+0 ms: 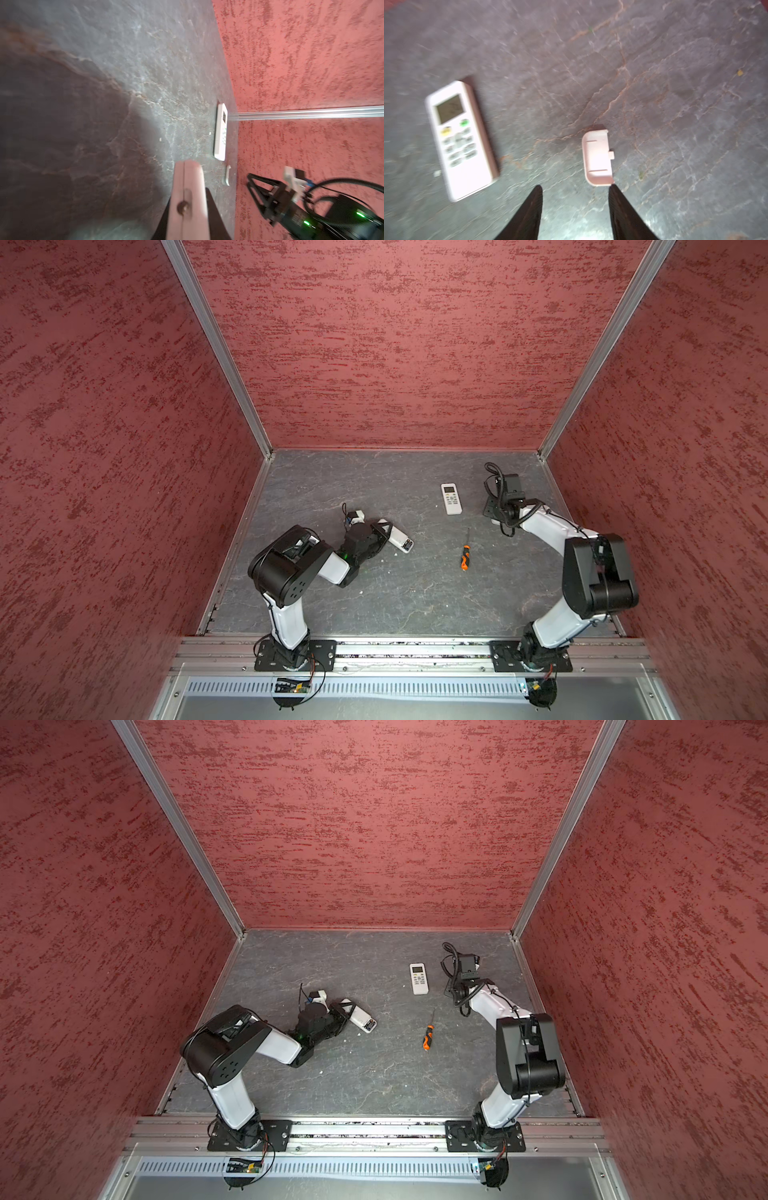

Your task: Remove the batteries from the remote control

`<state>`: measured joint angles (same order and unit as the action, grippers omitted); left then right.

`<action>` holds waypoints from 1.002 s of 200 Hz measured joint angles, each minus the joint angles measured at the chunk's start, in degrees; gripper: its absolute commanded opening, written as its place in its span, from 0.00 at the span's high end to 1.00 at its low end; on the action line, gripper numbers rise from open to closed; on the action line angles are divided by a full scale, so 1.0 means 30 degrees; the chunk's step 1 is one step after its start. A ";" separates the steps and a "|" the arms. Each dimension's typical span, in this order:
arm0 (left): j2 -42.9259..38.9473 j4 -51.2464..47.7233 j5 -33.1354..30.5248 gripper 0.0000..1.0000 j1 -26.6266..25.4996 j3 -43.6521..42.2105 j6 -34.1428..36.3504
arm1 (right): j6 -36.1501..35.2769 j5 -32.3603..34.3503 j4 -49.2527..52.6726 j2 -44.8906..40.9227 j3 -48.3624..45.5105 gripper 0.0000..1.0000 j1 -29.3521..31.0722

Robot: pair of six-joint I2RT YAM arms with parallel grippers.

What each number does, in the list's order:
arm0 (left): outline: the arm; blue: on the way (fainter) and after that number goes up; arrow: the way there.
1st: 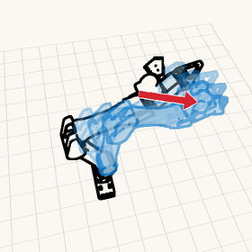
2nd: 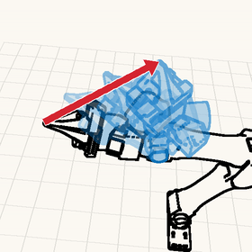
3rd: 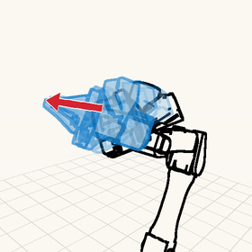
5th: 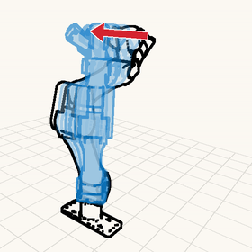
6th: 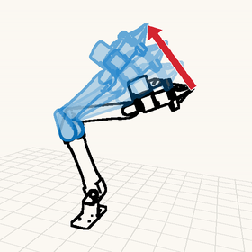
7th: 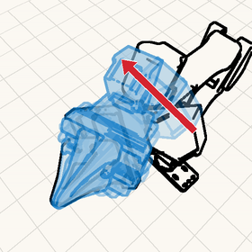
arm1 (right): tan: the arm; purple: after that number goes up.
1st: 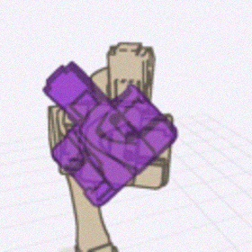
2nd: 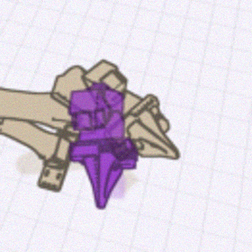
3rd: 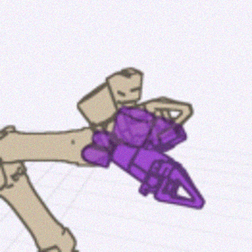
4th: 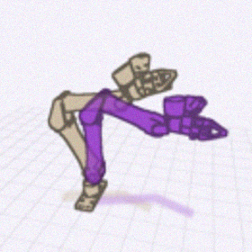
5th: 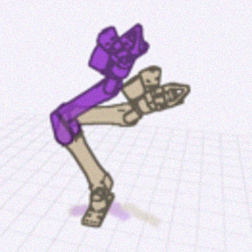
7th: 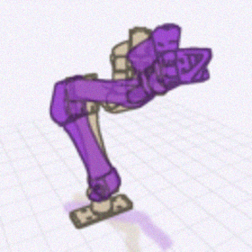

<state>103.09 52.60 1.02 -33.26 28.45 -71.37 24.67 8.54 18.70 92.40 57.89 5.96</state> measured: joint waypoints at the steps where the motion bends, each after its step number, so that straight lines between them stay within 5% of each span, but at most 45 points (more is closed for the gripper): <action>1: -0.0015 -0.0051 0.0000 1.00 -0.0007 0.0007 0.0007 | 0.0000 -0.0022 0.0000 -0.0036 -0.0007 0.46 0.0000; 70: -0.0692 -0.2645 -0.1341 1.00 -0.0736 0.0146 0.0058 | 0.0219 -0.1413 -0.0233 -0.1770 -0.0481 0.44 0.0459; 200: -0.2047 -0.4189 -0.3453 0.74 -0.2200 -0.0867 -0.0794 | 0.0488 -0.1923 -0.0809 -0.2076 -0.0889 0.41 0.0736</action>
<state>96.95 40.03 -9.34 -39.86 25.85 -73.76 26.13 2.76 16.27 86.17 55.22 8.16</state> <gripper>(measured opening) 0.235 0.585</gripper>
